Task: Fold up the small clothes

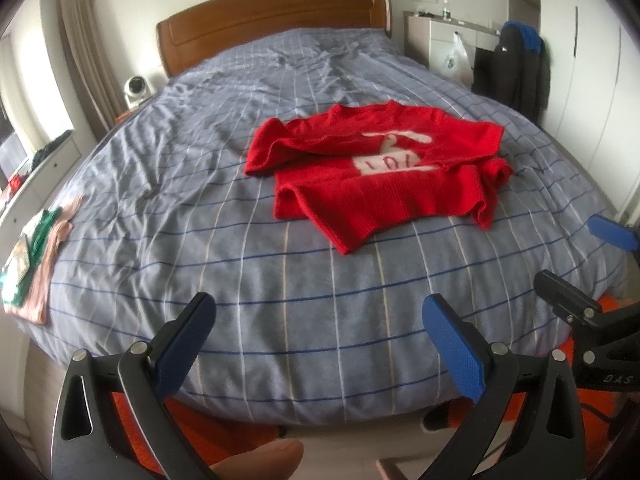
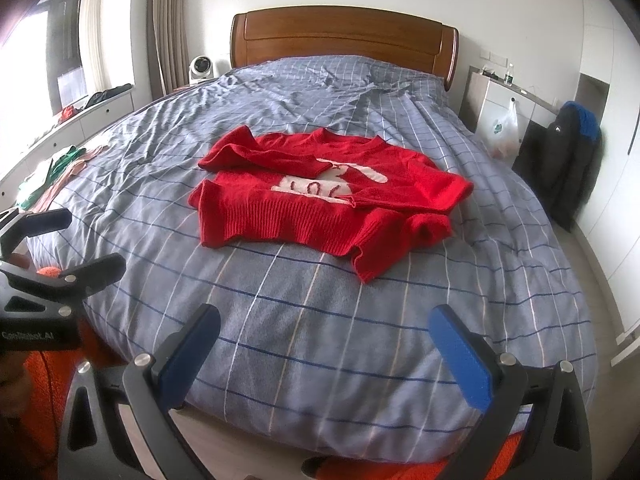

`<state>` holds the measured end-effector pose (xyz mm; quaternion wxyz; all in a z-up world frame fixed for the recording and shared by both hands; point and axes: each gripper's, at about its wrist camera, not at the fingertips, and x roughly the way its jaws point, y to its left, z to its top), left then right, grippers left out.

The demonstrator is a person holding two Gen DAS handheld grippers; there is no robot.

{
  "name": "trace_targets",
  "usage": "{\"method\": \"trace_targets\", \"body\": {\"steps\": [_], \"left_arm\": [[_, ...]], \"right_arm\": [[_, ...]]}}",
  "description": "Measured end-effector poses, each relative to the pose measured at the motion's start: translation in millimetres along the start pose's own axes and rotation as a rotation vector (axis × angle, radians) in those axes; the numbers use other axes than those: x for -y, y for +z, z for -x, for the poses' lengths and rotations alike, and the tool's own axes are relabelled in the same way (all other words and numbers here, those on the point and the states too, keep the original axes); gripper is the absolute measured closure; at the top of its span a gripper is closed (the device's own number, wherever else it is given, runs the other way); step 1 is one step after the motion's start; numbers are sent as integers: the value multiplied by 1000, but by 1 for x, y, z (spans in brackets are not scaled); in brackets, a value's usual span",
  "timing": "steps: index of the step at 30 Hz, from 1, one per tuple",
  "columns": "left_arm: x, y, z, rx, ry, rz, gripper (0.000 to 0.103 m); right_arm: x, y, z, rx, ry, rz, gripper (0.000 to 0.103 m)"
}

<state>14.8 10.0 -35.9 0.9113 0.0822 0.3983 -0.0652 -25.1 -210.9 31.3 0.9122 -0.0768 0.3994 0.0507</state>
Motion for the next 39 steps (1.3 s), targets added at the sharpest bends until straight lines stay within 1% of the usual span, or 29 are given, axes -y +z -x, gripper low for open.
{"method": "trace_targets", "body": {"steps": [39], "left_arm": [[0,-1,1,-4,4,2,0]], "right_arm": [[2,-1,-1,-7,-2,-1,0]]}}
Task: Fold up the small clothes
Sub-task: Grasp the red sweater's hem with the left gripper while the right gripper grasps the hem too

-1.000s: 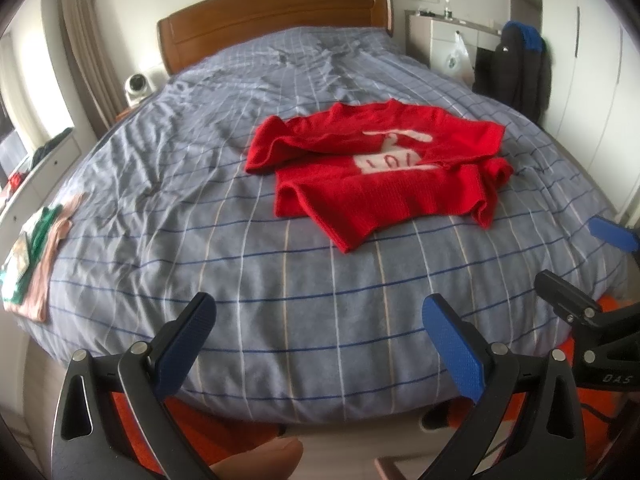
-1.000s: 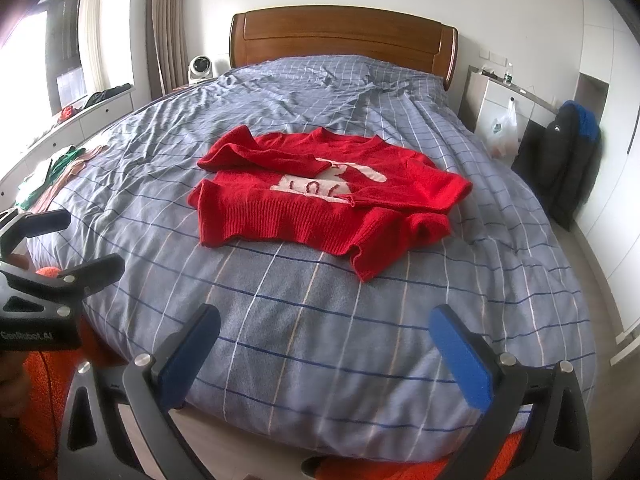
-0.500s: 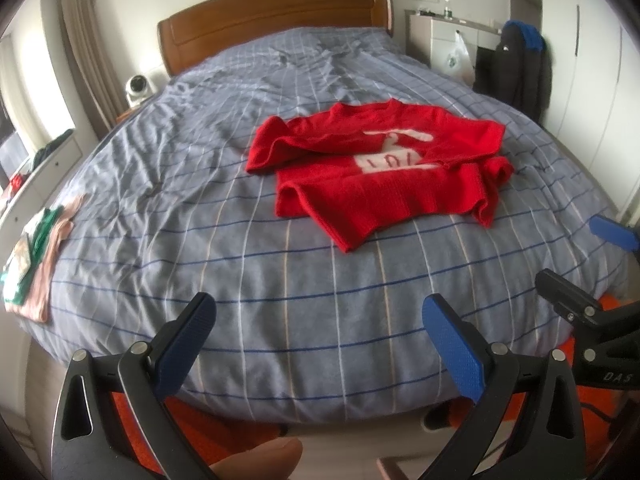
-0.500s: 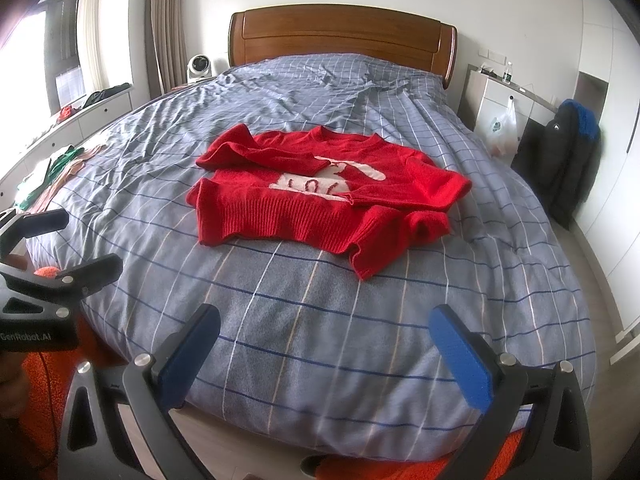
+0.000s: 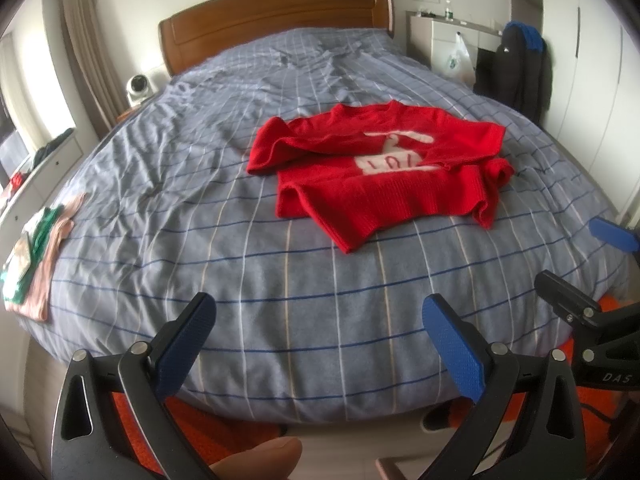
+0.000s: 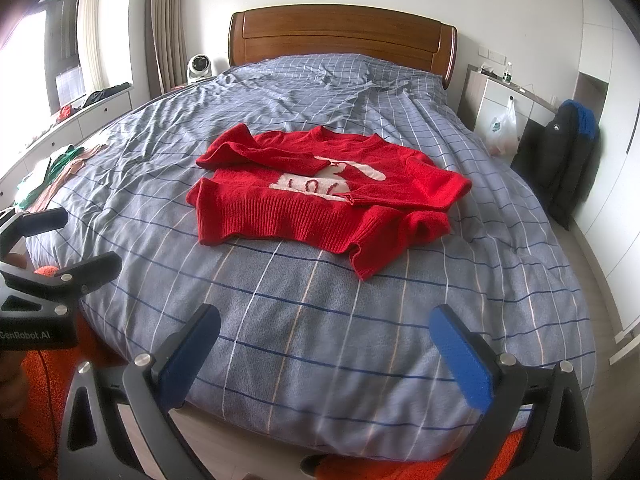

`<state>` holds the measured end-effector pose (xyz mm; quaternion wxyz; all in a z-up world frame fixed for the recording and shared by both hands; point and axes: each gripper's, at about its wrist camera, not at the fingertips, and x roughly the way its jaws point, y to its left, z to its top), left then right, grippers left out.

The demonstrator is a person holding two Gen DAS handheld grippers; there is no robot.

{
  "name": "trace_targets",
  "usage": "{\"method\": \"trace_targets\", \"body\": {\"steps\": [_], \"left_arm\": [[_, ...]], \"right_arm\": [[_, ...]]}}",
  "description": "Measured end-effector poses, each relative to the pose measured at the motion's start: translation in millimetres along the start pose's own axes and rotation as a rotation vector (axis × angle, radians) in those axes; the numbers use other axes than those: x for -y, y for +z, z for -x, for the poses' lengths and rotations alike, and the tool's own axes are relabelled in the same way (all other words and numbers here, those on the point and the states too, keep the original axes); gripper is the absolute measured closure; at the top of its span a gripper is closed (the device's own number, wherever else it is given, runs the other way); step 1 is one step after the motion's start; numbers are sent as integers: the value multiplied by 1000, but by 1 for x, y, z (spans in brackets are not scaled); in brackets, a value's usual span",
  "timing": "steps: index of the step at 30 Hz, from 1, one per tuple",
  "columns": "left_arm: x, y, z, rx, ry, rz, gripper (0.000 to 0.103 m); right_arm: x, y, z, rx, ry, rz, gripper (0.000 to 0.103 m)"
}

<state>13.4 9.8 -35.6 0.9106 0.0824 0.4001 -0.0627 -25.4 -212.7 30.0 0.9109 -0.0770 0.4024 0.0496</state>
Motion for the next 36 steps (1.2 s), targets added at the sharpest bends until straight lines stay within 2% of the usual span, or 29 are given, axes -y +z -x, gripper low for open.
{"method": "trace_targets", "body": {"steps": [11,16,19,23,26,27,29,30,31,32,33,35,36], "left_arm": [[-2,-2,-2,-14,0,13,0],[-20,-5,-17,-58,4,67,0],[-35,1,-37,-98,-23,95,0],[-56,27,-91,-157,-133,143,1],[-56,44,-133,-218,-227,180,2],[-53,47,-141,-222,-255,182,2],[-42,54,-157,-221,-294,176,12],[-38,55,-163,-230,-290,176,31],[-35,55,-170,-246,-291,183,64],[-34,54,-178,-273,-303,204,100],[-36,52,-179,-287,-328,227,99],[-45,49,-165,-275,-360,242,100],[-51,45,-150,-261,-382,217,100]], "right_arm": [[1,-1,-1,-3,-2,-2,0],[4,-1,-1,-3,-2,-16,0],[14,0,1,29,11,-45,0],[46,6,-20,62,79,-85,0],[81,15,-65,35,120,-120,0],[94,19,-84,0,164,-171,0],[122,23,-122,-59,297,-334,3],[135,23,-139,-67,360,-420,11],[146,22,-157,-73,405,-504,17],[152,20,-170,-82,439,-553,29],[156,18,-182,-87,480,-600,54],[156,14,-193,-113,533,-636,96],[154,13,-189,-123,553,-637,96]]}}
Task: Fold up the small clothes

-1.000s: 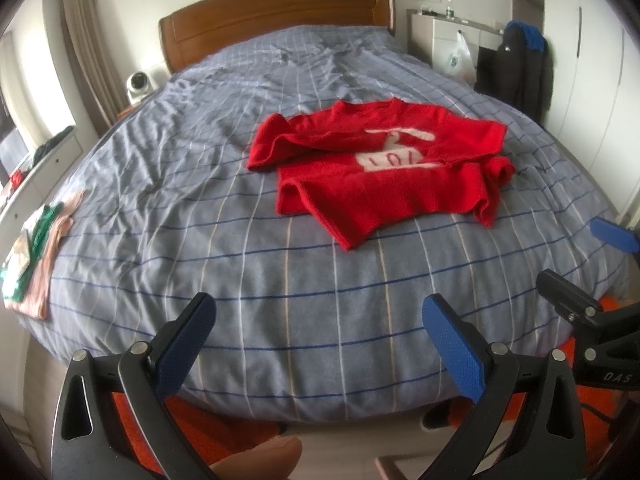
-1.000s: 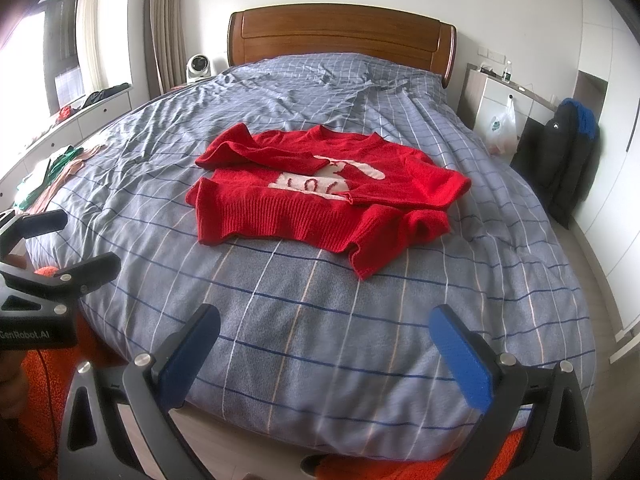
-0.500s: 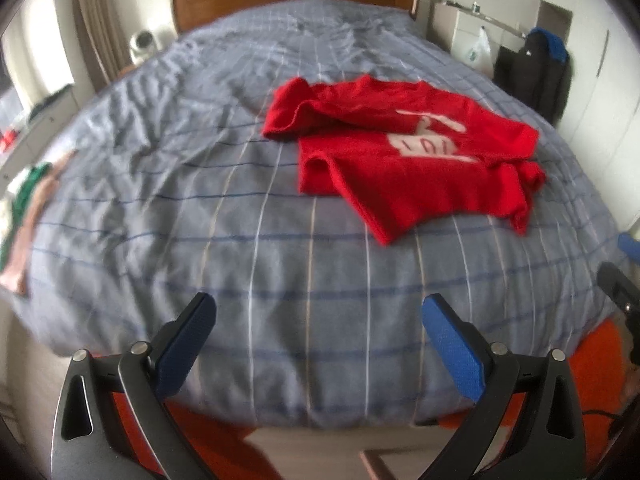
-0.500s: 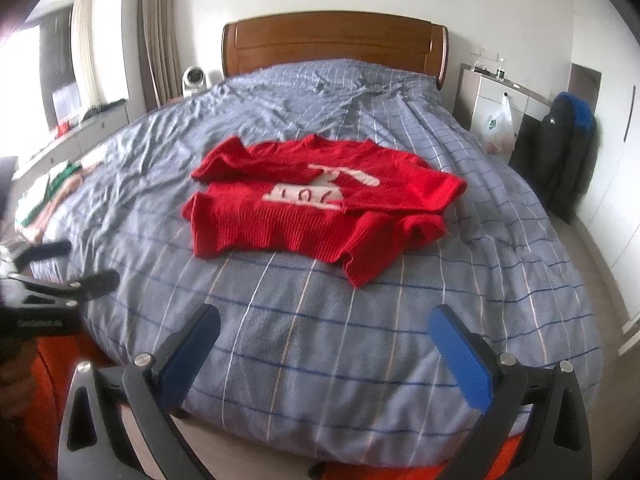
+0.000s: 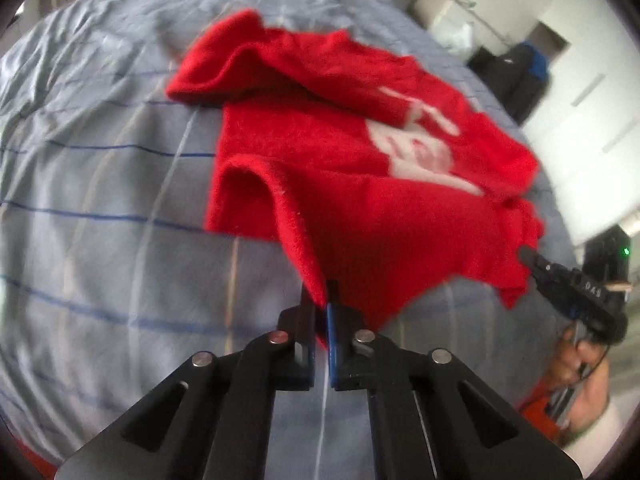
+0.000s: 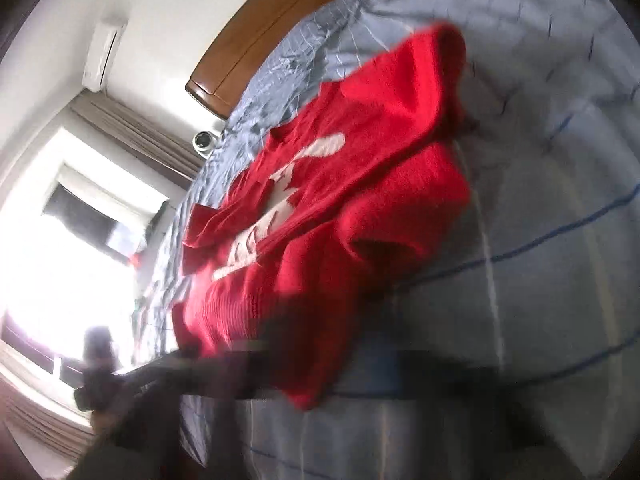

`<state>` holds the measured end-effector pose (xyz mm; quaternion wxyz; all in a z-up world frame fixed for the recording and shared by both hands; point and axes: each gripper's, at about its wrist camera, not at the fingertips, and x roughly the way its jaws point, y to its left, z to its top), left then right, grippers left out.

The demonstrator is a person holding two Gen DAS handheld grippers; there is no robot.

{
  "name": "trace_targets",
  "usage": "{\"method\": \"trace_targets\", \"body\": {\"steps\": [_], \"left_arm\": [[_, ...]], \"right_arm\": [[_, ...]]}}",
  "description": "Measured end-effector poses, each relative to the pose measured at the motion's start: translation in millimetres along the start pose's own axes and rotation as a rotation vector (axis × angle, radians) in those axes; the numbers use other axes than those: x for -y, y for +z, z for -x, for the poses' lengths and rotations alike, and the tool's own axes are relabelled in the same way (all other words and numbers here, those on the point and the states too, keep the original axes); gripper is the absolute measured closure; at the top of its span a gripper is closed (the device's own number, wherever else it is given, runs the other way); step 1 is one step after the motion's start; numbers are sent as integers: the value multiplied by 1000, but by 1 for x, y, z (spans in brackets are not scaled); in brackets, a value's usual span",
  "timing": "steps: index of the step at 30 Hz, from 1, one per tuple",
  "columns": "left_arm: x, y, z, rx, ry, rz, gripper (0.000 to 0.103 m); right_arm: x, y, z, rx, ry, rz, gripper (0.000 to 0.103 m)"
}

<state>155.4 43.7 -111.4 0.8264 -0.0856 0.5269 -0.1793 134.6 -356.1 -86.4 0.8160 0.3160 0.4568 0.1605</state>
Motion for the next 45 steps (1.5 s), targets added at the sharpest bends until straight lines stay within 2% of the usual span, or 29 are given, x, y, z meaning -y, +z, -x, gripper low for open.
{"method": "trace_targets", "body": {"steps": [2,5,7,8,10,12,13,16,18,20,21,23,26,28,29,32,35,39,45], "left_arm": [[-4,-20,32,-3,-17,-65,100],[-10,-56,60,-43,-27,-107,100],[-11,-72,56,-69,-8,-119,100],[-12,-79,48,-83,21,-126,100],[-17,-83,36,-102,51,-107,100],[-25,-83,29,-105,54,-79,100],[-25,-83,30,-102,54,-74,100],[-24,-84,33,-88,51,-82,100],[-22,-83,29,-91,59,-89,100],[-19,-83,23,-93,73,-92,100],[-20,-84,23,-92,84,-91,100],[-21,-87,26,-86,104,-95,101],[-17,-91,41,-65,119,-111,101],[-11,-96,47,-58,111,-125,101],[-7,-99,46,-55,124,-138,101],[0,-105,19,-88,214,-184,101],[-5,-108,-9,-109,256,-185,101],[-4,-109,-8,-89,269,-192,101],[-1,-117,-8,-73,287,-191,100]], "right_arm": [[-15,-12,20,-40,63,39,97],[-30,-38,63,-137,87,100,96],[-33,-58,84,-183,18,144,96],[-31,-63,89,-195,-11,151,92],[-21,-74,90,-198,-76,137,90],[-9,-79,85,-188,-119,98,75],[-5,-81,85,-178,-125,83,75],[4,-84,79,-153,-100,32,74],[8,-86,70,-150,-60,6,67],[5,-90,54,-165,-20,-5,64],[3,-92,46,-180,-5,10,70],[-9,-96,46,-194,-100,89,97],[-25,-93,63,-202,-214,134,97],[-44,-92,84,-194,-317,222,98],[-44,-92,89,-193,-335,236,98],[-50,-88,83,-201,-402,266,98],[-19,-92,59,-249,-478,254,98],[-3,-90,44,-216,-459,186,98],[1,-87,47,-188,-445,189,98]]}}
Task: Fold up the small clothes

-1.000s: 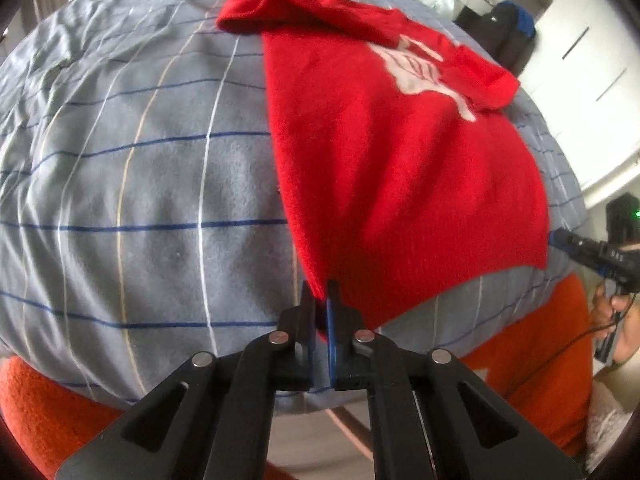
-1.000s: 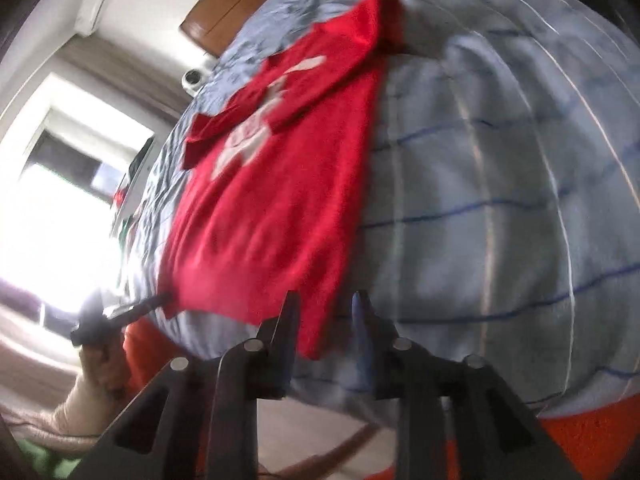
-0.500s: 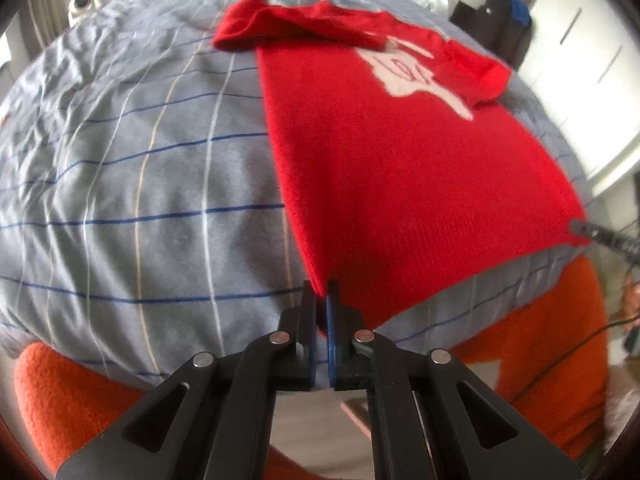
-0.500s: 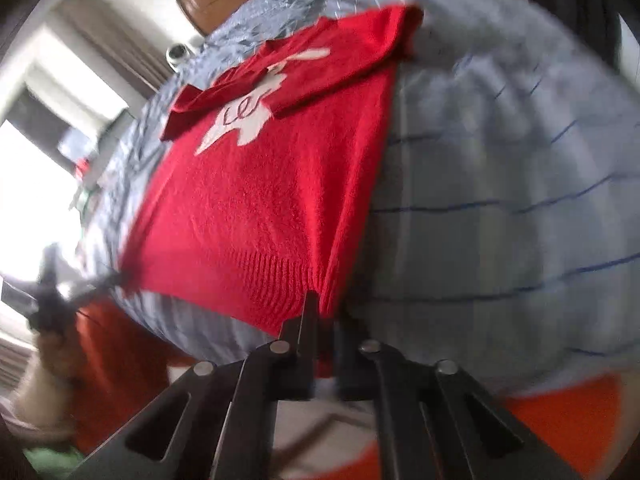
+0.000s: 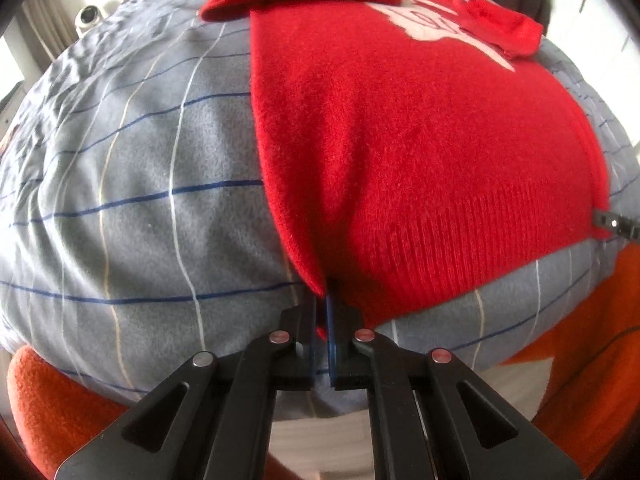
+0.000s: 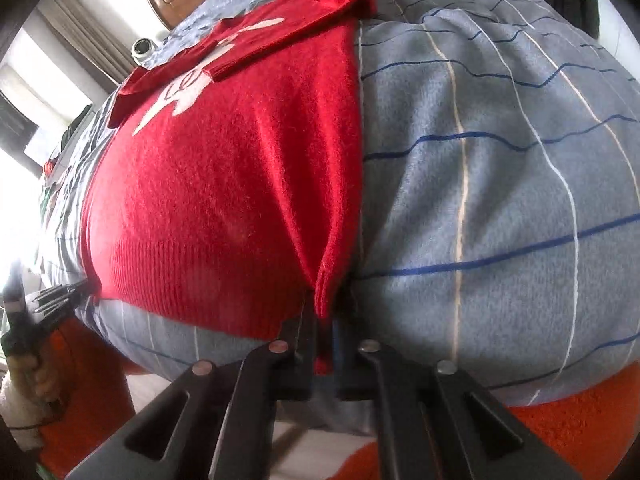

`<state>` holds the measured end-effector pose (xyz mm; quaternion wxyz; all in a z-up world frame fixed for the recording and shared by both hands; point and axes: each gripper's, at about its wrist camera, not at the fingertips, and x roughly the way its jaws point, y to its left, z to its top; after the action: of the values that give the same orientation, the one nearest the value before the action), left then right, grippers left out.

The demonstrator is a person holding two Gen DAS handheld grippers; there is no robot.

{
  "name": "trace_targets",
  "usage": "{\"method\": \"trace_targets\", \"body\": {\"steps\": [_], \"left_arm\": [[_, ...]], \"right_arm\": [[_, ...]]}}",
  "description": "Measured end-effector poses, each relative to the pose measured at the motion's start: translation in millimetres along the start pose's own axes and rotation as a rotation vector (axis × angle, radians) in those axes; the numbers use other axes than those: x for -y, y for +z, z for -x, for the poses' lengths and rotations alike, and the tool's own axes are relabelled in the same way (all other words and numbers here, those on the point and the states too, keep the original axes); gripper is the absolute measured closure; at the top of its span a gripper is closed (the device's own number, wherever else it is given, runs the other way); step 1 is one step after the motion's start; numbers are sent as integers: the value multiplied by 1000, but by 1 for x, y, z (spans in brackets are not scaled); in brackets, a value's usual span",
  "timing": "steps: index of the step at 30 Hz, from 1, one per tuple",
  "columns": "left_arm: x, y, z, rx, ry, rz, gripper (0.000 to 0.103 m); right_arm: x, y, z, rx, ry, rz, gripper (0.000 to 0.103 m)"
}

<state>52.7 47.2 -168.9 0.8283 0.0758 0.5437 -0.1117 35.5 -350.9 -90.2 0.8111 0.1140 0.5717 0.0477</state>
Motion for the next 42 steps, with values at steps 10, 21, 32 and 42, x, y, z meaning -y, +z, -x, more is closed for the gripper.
{"method": "trace_targets", "body": {"steps": [10,21,32,42], "left_arm": [[9,-8,6,14,24,-18,97],[26,-30,42,9,84,-31,39],[-74,-10,79,282,250,409,20],[-91,-30,63,225,325,445,20]], "right_arm": [[3,-16,10,23,3,-19,98],[4,-27,23,-27,28,-5,71],[-40,46,110,235,-187,296,47],[-133,132,-42,123,-162,689,44]]}}
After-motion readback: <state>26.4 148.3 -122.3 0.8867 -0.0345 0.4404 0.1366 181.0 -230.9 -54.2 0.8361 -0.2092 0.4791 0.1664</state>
